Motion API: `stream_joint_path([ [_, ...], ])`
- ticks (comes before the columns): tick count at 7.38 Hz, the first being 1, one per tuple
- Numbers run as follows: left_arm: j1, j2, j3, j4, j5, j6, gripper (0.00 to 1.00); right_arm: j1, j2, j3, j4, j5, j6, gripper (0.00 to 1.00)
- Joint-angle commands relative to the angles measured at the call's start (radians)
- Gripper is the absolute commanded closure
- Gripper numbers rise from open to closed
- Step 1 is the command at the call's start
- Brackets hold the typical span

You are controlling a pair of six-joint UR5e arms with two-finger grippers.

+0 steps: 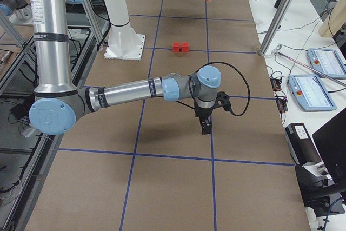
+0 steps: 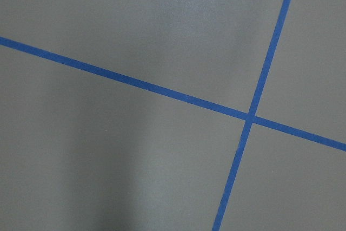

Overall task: Form red blocks into L shape at center
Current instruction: 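Lift the red cube with the left gripper toward the center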

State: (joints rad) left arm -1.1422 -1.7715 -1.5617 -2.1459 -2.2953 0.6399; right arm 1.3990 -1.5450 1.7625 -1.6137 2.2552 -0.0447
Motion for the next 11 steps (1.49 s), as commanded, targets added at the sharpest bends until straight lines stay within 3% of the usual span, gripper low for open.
stream_joint_path([
  [1,0.149,-0.046,-0.066,0.001,0.073,-0.075,0.92,0.000,-0.001,0.000,0.000,0.000,0.000,0.01],
  [2,0.189,-0.083,-0.073,0.010,0.150,-0.074,0.92,0.000,-0.001,0.000,0.000,0.000,-0.001,0.01],
  [3,0.226,-0.112,-0.089,0.079,0.152,-0.083,0.93,0.000,-0.003,0.000,0.000,0.001,-0.001,0.01],
  [4,0.251,-0.171,-0.122,0.235,0.151,-0.092,1.00,0.000,-0.004,0.000,0.000,0.001,0.000,0.01],
  [5,0.316,-0.221,-0.144,0.358,0.166,-0.154,1.00,0.000,-0.007,0.000,0.000,0.001,-0.001,0.01],
  [7,0.445,-0.333,-0.136,0.368,0.287,-0.200,1.00,0.000,-0.009,0.000,-0.002,0.001,0.000,0.01],
  [9,0.534,-0.414,-0.107,0.421,0.312,-0.241,1.00,0.000,-0.010,0.000,0.000,0.000,0.002,0.01],
  [11,0.552,-0.511,-0.005,0.452,0.304,-0.299,1.00,0.000,-0.009,0.000,-0.002,0.000,0.002,0.01],
])
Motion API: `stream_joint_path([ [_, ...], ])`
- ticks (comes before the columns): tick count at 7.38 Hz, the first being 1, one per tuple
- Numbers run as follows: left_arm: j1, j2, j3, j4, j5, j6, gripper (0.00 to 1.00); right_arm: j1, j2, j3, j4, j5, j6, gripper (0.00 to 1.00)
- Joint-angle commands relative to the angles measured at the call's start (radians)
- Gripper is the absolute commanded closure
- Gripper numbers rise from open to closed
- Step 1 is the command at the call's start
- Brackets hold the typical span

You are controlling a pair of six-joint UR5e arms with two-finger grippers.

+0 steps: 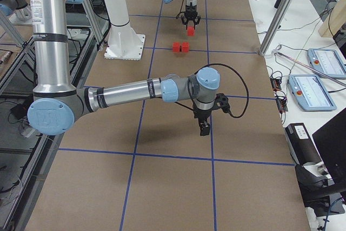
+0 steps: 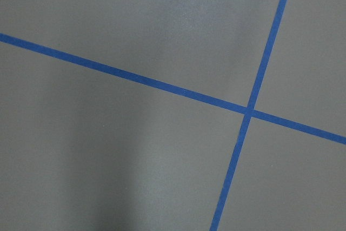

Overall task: Form red blocks into L shape at center
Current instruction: 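Carry the red cube beside the nearer center cube with the left gripper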

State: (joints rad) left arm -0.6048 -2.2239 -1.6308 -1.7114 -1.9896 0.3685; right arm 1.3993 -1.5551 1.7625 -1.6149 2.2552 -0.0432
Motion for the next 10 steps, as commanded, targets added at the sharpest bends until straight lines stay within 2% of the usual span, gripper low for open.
stream_joint_path([
  [1,0.019,-0.066,0.093,0.018,-0.005,-0.028,1.00,0.000,0.001,0.000,0.000,0.000,0.000,0.01],
  [3,0.037,-0.068,0.100,0.018,-0.006,-0.028,1.00,0.000,0.001,-0.002,0.000,0.000,0.000,0.01],
  [8,0.069,-0.075,0.100,0.021,-0.006,-0.031,0.93,0.000,0.001,-0.003,0.000,0.001,0.000,0.01],
  [10,0.082,-0.088,0.111,0.019,-0.006,-0.086,0.90,0.000,0.001,-0.003,0.000,0.000,0.000,0.01],
])
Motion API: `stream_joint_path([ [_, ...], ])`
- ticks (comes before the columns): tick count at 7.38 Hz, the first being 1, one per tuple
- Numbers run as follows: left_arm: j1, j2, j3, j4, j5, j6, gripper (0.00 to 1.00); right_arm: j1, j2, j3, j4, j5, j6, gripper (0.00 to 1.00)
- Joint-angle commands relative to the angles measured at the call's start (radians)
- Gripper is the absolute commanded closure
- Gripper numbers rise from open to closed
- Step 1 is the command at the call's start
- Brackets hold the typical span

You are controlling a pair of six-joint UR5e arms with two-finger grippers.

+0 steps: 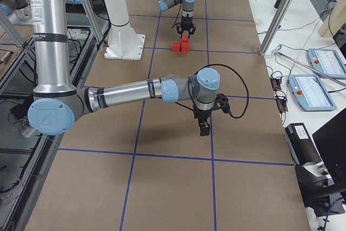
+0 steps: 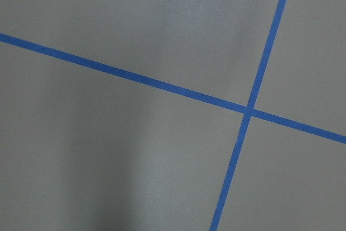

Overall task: Form red blocks into L shape at center
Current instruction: 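Lower the red cube onto the table beside the center cubes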

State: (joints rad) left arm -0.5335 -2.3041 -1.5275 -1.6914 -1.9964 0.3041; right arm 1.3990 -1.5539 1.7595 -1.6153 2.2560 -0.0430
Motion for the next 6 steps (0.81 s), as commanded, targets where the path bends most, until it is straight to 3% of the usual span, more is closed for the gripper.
stream_joint_path([
  [1,0.010,-0.012,0.010,-0.001,0.001,-0.022,0.89,0.000,0.000,0.000,0.000,0.000,0.000,0.01],
  [6,0.009,-0.014,0.010,-0.001,0.002,-0.023,0.85,0.000,0.000,0.000,0.000,0.000,0.000,0.01],
])
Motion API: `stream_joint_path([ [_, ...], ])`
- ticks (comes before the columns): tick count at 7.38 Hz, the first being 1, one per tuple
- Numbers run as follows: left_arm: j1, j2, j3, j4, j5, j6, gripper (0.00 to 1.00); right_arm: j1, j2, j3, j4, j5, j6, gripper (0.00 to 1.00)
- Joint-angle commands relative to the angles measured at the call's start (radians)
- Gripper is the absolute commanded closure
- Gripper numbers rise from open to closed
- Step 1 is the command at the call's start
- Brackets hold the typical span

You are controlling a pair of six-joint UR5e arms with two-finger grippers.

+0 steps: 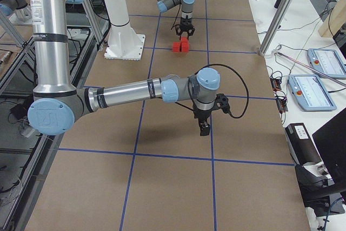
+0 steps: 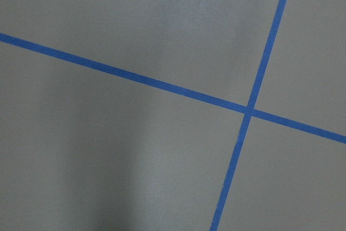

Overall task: Form red blocks into L shape at center
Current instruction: 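Lower the red cube onto the table beside the center cubes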

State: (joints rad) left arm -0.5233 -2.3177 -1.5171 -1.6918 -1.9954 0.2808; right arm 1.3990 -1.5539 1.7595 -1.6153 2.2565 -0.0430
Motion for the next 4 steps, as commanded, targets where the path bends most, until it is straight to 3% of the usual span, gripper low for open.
stream_joint_path([
  [1,-0.001,-0.002,0.000,-0.003,0.001,0.001,0.84,0.000,0.000,0.000,0.000,0.000,0.000,0.01],
  [4,-0.001,0.000,0.000,-0.009,0.006,0.011,0.84,0.000,0.000,0.000,0.000,0.000,0.000,0.01],
])
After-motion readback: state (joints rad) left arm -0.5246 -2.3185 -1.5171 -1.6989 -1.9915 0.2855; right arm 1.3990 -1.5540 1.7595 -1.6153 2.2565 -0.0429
